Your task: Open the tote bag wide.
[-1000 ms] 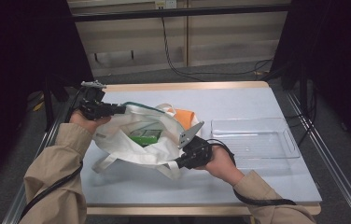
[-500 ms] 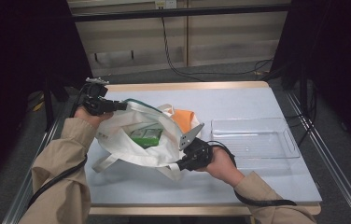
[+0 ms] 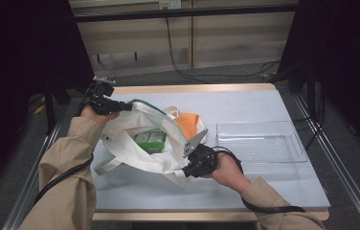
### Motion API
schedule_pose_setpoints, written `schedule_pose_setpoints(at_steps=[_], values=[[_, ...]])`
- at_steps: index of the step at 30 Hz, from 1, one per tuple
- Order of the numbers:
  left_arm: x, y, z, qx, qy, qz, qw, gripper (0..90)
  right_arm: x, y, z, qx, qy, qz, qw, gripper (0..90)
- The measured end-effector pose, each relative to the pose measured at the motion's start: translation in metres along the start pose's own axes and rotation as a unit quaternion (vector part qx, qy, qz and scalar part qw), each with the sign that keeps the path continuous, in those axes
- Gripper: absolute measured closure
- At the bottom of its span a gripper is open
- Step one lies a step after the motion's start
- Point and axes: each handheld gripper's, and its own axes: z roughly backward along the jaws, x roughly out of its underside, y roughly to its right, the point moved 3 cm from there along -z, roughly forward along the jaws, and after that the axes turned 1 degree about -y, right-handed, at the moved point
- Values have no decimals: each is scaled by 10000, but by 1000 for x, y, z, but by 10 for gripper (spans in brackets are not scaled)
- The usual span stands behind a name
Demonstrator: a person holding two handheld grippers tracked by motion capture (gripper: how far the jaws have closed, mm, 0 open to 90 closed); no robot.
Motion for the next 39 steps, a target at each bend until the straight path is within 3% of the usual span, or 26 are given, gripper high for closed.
schedule_pose_setpoints(at_steps=[5,15,16,23,30,35,39], values=[[-2,-4,-7,-26,34,169,9998,791,0,1,1,-19,61,-78,9999,873],[-5,-5,-14,-138,-75,135,9998,790,2,-2,-1,51,197,-368,9991,875],[-5,-6,-14,-147,-113,53,9998,788,2,-3,0,66,208,-409,9989,875],[-7,-5,-15,-137,-107,121,9998,788,4,-9,4,365,456,-349,9977,876],[-8,-2,-13,-178,-62,144,9997,788,6,-9,5,441,538,-400,9968,881],[-9,-1,-13,-247,-119,80,9996,790,7,-11,7,473,434,-283,9975,885],[-10,-5,-17,-294,-179,127,9993,791,9,-12,4,454,370,-349,9977,887]])
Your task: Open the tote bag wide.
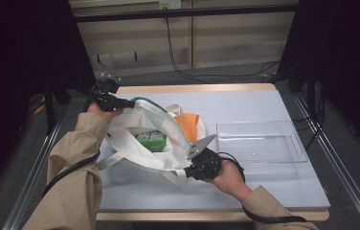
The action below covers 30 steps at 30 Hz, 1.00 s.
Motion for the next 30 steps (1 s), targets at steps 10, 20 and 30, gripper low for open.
schedule_pose_setpoints(at_steps=[10,20,30], values=[[-2,-10,-14,-41,-64,114,9999,796,4,1,1,-84,-110,55,9999,888],[-2,-12,-18,-94,-81,153,9998,800,6,1,1,-101,-123,93,9998,888],[-4,-15,-21,-93,-126,135,9998,802,4,-3,2,-34,-243,84,9997,888]])
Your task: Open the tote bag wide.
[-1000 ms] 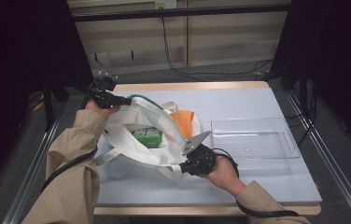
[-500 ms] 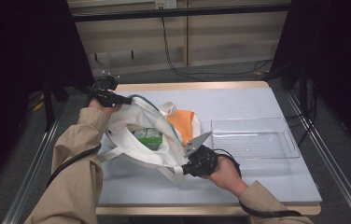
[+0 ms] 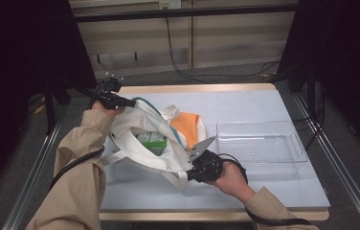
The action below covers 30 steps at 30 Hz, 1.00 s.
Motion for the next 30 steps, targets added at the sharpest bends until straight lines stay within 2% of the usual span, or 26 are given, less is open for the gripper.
schedule_pose_setpoints(at_steps=[8,9,18,23,25,30], values=[[-1,-4,-2,24,72,8,10000,803,-2,0,-1,-46,-78,-49,9999,889],[-1,-3,-4,33,105,63,9999,803,-2,0,-1,-54,-94,-62,9999,889],[3,-11,-10,58,54,118,9999,808,-6,-1,-2,-50,-195,-6,9998,889],[5,-13,-14,-22,-86,33,10000,811,-6,-1,-2,-61,-213,4,9998,889],[5,-13,-14,-35,-79,70,9999,811,-6,-1,-2,-58,-209,3,9998,888],[5,-12,-8,72,-67,106,9999,804,-6,0,1,-46,-133,-73,9999,881]])
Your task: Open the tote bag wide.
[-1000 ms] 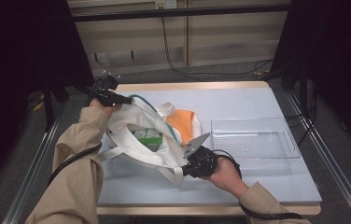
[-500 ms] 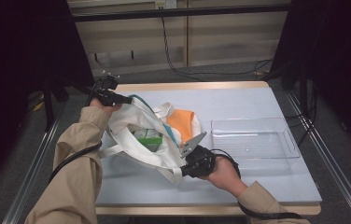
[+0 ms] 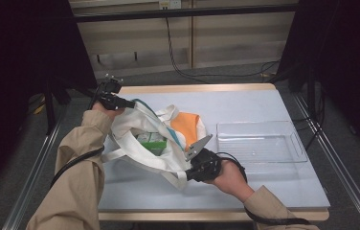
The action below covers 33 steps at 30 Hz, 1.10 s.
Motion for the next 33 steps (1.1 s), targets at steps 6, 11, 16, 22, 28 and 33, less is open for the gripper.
schedule_pose_setpoints(at_steps=[6,11,16,22,28,33], values=[[4,3,11,-9,1,-52,10000,752,0,1,2,-24,176,-101,9998,837],[11,3,17,46,78,25,10000,672,-5,-2,4,27,178,-85,9998,745],[19,6,23,118,28,-11,9999,566,-9,1,7,132,166,-42,9998,614],[26,10,30,151,52,-132,9998,476,-11,4,10,202,127,62,9997,498],[30,13,40,187,25,-129,9997,448,-10,7,18,238,145,118,9995,451],[33,20,46,150,100,-138,9997,447,-10,10,25,230,222,42,9995,439]])
